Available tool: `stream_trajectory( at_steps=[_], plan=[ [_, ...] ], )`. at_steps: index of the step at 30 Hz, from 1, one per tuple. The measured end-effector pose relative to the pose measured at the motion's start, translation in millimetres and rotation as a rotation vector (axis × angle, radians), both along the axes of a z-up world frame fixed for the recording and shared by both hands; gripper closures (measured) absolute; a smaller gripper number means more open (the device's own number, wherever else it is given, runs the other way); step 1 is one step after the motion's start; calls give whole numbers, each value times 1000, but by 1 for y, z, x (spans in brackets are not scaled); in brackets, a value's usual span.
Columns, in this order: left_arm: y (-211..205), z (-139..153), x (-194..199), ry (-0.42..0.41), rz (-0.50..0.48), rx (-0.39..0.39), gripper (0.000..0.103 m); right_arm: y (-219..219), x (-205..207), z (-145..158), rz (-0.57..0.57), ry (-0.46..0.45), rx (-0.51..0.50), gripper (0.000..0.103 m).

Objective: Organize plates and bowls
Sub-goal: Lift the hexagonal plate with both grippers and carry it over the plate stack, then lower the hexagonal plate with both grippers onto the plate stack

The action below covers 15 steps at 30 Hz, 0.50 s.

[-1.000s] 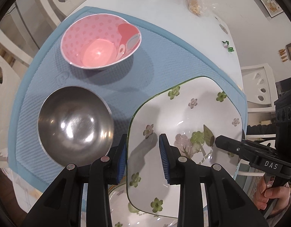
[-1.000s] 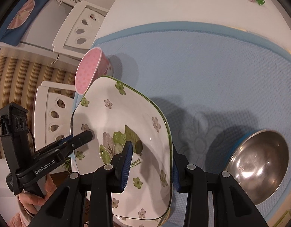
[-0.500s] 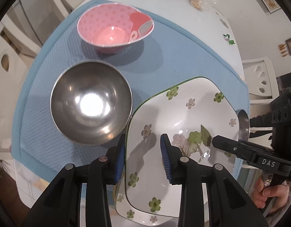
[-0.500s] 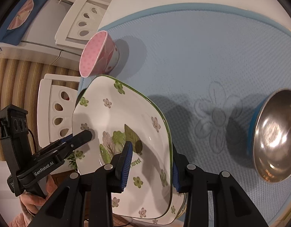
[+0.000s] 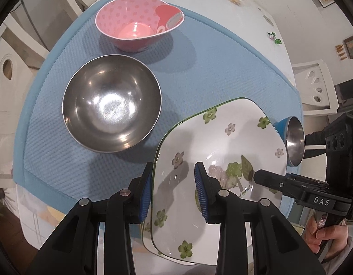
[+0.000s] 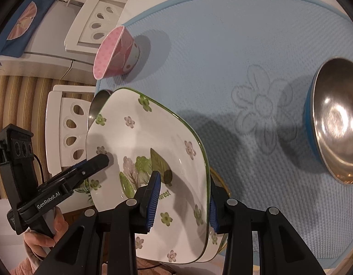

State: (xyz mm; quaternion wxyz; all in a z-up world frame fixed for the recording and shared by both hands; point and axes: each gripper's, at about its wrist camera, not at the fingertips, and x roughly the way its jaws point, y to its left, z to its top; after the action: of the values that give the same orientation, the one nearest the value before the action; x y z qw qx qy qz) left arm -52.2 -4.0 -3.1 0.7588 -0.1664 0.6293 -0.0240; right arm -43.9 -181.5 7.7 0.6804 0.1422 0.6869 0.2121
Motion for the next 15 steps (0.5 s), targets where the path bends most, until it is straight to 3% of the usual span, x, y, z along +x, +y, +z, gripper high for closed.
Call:
stream_trajectory(
  at_steps=[15],
  plan=[
    [1,-15,-18,45,0,-2,73,-1,-11,0,15,3,15,66]
  ],
)
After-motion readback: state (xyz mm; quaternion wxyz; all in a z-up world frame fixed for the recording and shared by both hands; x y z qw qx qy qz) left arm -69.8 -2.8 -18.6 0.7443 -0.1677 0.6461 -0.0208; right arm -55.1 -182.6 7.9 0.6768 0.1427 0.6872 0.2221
